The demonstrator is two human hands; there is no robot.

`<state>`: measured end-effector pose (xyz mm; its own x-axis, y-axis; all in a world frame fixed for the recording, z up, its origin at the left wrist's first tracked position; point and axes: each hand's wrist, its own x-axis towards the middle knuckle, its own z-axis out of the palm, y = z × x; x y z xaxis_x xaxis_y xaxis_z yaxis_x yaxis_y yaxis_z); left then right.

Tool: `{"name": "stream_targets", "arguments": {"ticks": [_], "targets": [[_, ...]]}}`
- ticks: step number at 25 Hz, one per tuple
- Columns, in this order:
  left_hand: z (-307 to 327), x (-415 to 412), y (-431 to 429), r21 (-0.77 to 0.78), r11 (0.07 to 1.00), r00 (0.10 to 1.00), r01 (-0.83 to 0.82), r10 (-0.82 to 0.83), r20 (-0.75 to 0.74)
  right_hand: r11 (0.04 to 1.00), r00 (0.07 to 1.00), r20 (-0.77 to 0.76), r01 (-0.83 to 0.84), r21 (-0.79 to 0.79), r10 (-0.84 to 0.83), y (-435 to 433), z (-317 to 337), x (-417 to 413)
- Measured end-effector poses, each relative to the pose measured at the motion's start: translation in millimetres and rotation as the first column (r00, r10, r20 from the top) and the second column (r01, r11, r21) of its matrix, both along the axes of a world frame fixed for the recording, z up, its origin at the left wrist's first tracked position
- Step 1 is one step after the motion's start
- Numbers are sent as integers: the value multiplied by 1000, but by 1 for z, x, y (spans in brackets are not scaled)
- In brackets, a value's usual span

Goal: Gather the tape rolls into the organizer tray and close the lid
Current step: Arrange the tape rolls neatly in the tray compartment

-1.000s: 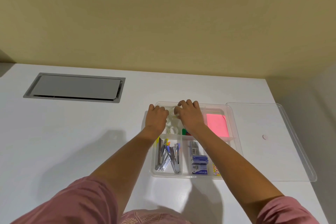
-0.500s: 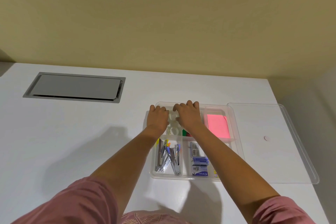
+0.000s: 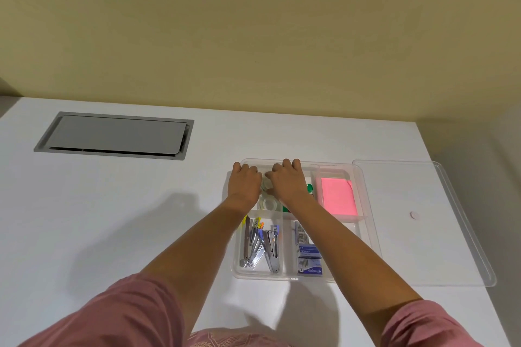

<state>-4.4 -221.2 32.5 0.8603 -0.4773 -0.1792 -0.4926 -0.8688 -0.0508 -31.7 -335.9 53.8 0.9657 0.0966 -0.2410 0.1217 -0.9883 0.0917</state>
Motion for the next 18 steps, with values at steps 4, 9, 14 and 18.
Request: {"name": "stream_targets", "arguments": {"ticks": [4,9,14,18], "targets": [[1,2,-1,5,1000,1000,1,-1,7,1000,1000,-3,21,4,-21,-2,-4,1],[-2,-3,0,-26,1000,999,-1,2,44,999,999,31,33,-5,-33,0,-7,0],[-1,-4,0,-30,999,999,-16,17,42,998,998,38,51,47,-53,0,-11,-3],[1,-3,-1,6,1000,999,-13,13,44,997,997,48,61,53,-64,0,-11,-2]]}}
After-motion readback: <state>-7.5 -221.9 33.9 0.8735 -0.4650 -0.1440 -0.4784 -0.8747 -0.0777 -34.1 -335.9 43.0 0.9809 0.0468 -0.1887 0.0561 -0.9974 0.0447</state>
